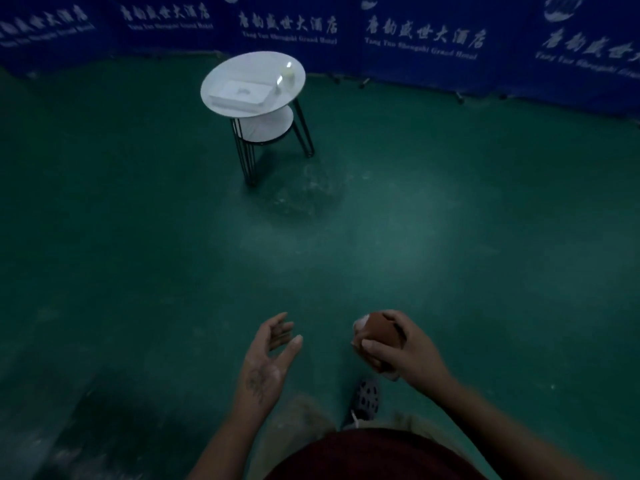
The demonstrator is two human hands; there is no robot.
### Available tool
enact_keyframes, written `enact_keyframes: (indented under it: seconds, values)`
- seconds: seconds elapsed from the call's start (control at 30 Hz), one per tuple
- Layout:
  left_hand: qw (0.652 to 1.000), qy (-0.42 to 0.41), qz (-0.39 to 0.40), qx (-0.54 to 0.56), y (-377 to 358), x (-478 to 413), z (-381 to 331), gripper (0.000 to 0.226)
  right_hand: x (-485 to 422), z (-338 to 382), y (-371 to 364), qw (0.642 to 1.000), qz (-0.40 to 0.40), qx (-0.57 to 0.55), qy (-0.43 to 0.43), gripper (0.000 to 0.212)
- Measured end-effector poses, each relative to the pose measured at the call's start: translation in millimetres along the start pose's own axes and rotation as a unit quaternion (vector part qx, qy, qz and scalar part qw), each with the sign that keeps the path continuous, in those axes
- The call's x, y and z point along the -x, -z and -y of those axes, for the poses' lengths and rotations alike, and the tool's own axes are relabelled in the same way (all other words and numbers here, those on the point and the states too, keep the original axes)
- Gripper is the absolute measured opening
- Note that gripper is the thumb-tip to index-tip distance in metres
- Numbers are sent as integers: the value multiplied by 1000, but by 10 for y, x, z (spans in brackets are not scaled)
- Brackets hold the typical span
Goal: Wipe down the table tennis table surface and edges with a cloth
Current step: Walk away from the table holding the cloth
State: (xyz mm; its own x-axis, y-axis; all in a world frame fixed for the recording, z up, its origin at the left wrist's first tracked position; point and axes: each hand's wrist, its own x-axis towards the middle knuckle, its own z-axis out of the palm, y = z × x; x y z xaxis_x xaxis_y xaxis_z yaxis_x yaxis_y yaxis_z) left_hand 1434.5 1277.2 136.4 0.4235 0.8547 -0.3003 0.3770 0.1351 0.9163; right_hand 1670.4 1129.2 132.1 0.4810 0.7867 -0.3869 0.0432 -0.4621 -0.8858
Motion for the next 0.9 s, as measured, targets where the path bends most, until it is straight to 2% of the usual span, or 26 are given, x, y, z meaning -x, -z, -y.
enact_keyframes:
  seconds: [0.3, 0.5, 0.9]
  values:
    - [999, 12, -35, 31, 299, -1396, -236, 44, -1541, 622, -119, 999, 22, 30, 14, 48]
    - [999, 5, -36, 37, 809, -2656, -387, 43, -2705, 1195, -582, 999, 11, 28, 13, 46]
    - [1000, 17, -14, 17, 1830, -4697, -881, 46, -4307, 2248, -1477, 1000, -3, -2, 15, 50]
